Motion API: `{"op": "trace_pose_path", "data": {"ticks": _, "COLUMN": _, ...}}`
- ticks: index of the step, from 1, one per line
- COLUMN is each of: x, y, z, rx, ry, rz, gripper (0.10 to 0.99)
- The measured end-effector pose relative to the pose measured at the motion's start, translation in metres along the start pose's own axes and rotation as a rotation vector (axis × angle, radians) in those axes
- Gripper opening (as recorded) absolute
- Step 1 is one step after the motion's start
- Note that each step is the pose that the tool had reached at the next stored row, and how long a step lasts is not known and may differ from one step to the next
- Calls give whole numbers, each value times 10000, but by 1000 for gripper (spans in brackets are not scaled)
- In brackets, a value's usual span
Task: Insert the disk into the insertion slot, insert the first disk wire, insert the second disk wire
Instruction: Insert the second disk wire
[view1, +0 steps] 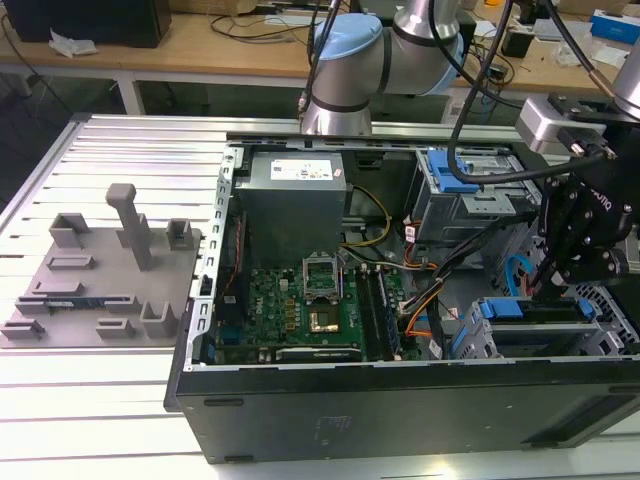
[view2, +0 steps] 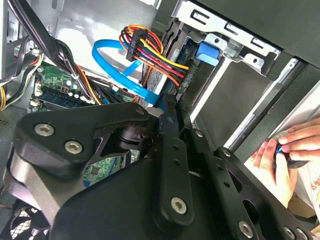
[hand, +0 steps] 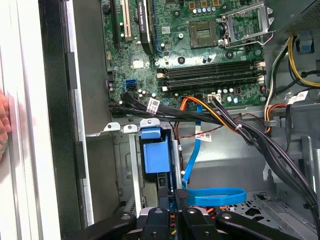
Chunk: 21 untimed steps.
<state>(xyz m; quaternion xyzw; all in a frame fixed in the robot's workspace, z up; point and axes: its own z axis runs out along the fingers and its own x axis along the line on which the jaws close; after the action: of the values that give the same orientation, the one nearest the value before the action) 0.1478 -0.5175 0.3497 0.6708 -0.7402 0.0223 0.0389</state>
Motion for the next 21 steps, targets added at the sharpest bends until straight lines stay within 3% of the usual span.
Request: {"op": "trace_pose_path", "data": {"ticks": 21, "x": 10, "y": -28, "z": 16, "rx": 0, "ry": 1, "rz": -1, "gripper": 161}}
